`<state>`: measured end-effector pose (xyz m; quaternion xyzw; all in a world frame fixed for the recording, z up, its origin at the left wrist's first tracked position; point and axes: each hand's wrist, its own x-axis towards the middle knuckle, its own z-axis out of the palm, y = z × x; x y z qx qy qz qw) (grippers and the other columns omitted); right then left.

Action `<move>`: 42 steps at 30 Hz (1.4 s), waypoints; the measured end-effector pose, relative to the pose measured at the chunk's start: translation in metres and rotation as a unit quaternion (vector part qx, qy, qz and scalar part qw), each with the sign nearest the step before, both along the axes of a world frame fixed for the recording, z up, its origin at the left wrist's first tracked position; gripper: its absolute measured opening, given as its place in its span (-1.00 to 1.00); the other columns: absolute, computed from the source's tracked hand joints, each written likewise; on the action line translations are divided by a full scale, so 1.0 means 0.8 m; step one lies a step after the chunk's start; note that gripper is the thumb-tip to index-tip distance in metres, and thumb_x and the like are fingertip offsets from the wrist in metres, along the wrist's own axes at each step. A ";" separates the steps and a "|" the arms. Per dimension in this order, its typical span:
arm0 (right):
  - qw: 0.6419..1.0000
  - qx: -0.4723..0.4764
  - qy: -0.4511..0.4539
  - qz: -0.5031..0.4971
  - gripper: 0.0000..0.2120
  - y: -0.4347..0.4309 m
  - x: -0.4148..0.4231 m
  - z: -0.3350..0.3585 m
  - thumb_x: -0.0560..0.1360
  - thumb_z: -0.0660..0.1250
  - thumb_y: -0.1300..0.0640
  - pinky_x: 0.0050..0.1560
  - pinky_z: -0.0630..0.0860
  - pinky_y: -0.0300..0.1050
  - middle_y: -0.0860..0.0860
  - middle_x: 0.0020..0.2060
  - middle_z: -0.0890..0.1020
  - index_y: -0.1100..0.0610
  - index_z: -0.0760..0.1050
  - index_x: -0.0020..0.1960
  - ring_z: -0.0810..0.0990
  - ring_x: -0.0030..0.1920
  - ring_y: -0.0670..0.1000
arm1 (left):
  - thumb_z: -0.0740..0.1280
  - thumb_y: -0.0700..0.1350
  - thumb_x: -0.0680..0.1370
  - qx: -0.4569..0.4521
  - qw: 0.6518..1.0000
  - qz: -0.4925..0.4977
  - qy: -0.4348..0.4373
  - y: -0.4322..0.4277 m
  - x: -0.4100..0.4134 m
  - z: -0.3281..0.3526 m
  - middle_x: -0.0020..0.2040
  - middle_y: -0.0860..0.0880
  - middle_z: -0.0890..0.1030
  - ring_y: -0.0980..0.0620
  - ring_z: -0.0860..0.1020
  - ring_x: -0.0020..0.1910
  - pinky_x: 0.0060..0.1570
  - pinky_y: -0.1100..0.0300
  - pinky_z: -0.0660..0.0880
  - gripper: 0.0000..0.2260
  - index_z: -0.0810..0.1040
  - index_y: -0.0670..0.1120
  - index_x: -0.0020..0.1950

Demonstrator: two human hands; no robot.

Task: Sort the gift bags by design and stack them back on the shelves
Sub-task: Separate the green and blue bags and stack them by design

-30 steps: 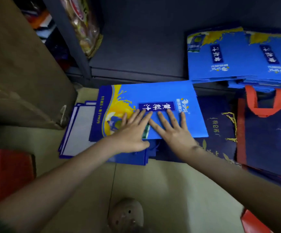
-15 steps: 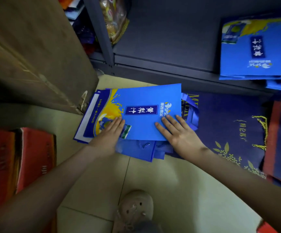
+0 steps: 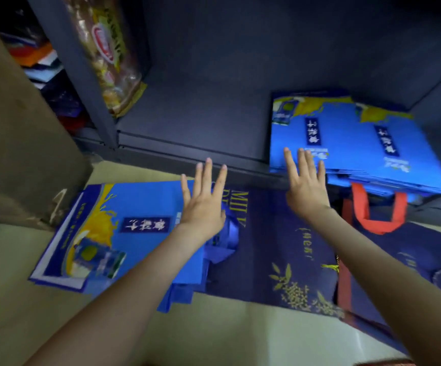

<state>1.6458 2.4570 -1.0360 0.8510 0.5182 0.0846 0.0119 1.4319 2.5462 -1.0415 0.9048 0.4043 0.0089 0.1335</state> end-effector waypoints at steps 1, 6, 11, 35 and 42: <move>1.000 -0.022 0.002 -0.019 -0.13 -0.003 0.018 -0.002 0.41 0.31 0.30 0.45 -0.03 0.25 0.24 0.51 0.11 0.11 -0.11 0.57 0.03 0.52 0.22 | 0.28 -0.06 0.53 0.004 1.000 -0.009 0.001 -0.005 0.013 -0.001 0.49 -0.13 -0.42 -0.12 -0.40 0.47 0.37 -0.21 -0.35 -0.13 -0.38 -0.01 0.51; 0.992 -0.096 -0.066 -0.056 -0.12 0.003 0.056 -0.016 0.49 0.30 0.21 0.46 -0.07 0.20 0.18 0.40 0.28 0.08 -0.26 0.56 0.10 0.49 0.18 | 0.33 -0.22 0.48 0.020 0.999 -0.029 -0.009 -0.014 0.054 -0.006 0.51 -0.07 -0.40 -0.06 -0.40 0.48 0.30 -0.14 -0.46 -0.07 -0.38 -0.06 0.52; 0.995 -0.081 -0.043 -0.031 -0.38 0.014 0.066 0.006 0.51 0.13 0.41 0.41 0.07 0.33 0.24 0.36 0.30 0.22 0.07 0.53 0.21 0.43 0.26 | 0.30 -0.28 0.47 0.051 0.996 -0.045 -0.060 -0.014 0.056 -0.003 0.53 -0.05 -0.33 0.05 -0.41 0.45 0.34 -0.08 -0.43 -0.08 -0.39 -0.09 0.49; 0.884 -0.058 0.086 0.456 -0.35 -0.022 -0.165 -0.034 0.47 0.11 0.47 0.46 -0.01 -0.05 0.05 0.46 0.32 0.07 0.23 0.50 0.26 0.47 0.10 | 0.17 -0.04 0.62 0.012 0.963 -0.156 0.219 -0.052 -0.237 -0.020 0.54 -0.09 -0.14 -0.04 0.00 0.54 0.47 0.02 0.00 -0.36 -0.14 -0.14 0.56; 0.975 0.037 0.118 0.183 -0.27 -0.039 -0.078 -0.026 0.23 0.25 0.39 0.30 0.32 0.29 0.29 0.31 0.46 0.29 0.33 0.42 0.44 0.31 0.32 | -0.16 0.57 0.31 -0.127 0.990 -0.050 0.023 -0.025 -0.144 -0.007 0.57 0.03 -0.16 -0.03 0.00 0.52 0.45 0.10 -0.01 0.00 0.10 -0.07 0.55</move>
